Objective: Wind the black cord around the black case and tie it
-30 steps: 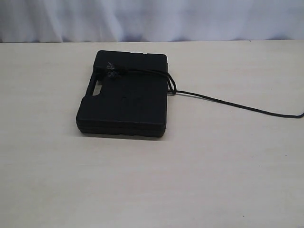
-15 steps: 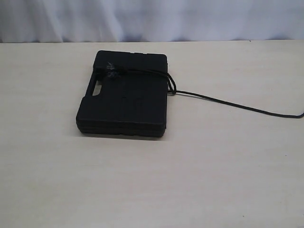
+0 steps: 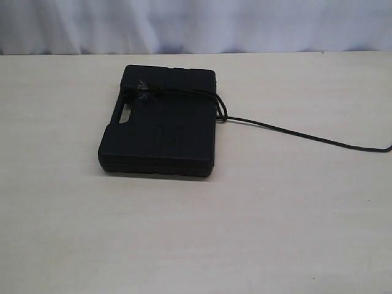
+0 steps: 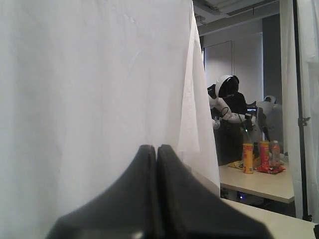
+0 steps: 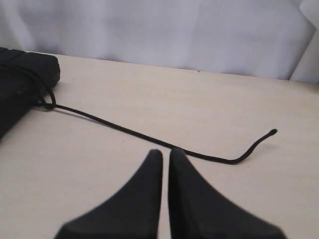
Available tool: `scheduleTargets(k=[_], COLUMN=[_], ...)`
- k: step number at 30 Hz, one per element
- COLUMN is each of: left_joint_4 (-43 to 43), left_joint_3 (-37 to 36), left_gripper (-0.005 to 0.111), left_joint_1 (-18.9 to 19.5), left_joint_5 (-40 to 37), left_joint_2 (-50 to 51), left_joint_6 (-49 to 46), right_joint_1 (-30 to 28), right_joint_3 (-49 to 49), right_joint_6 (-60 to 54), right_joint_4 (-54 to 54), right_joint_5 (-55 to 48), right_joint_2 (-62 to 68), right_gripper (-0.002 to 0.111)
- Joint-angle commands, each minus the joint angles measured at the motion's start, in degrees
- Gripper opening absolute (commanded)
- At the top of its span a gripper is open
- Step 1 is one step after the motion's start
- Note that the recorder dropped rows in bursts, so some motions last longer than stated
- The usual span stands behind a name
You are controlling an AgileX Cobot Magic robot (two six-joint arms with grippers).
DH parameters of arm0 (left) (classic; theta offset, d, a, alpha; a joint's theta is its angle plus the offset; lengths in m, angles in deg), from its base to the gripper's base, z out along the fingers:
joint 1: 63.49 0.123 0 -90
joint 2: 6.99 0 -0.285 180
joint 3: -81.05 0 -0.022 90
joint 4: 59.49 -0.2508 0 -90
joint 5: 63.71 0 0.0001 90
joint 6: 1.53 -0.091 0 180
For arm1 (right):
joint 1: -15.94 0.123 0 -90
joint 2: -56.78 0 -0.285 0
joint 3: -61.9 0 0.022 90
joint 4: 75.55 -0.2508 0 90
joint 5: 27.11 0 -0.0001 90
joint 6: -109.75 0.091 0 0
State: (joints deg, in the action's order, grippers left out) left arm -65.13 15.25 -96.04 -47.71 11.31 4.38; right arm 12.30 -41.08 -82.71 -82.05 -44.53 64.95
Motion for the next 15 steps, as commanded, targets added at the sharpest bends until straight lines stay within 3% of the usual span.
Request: scheduleTargets(k=[1,11,15], left_joint_4=[0.15,-0.09,-1.18], left_joint_3=[-0.30,-0.30,-0.30], left_gripper=[0.000,0.000,0.000], left_joint_1=[-0.11,-0.11,-0.11], left_joint_5=[0.17,0.45,7.10], left_joint_2=[-0.16,-0.16,-0.16], left_joint_6=[0.12,-0.15,-1.67], right_joint_1=[-0.18,-0.18,-0.18], right_joint_3=[0.20,0.20,0.20], right_joint_6=[0.50,0.50,0.50], right_joint_4=[-0.66,-0.66,-0.66], right_joint_5=[-0.54,-0.54,-0.54], right_joint_2=[-0.38,-0.38,-0.38], right_gripper=[0.004,0.004,0.004])
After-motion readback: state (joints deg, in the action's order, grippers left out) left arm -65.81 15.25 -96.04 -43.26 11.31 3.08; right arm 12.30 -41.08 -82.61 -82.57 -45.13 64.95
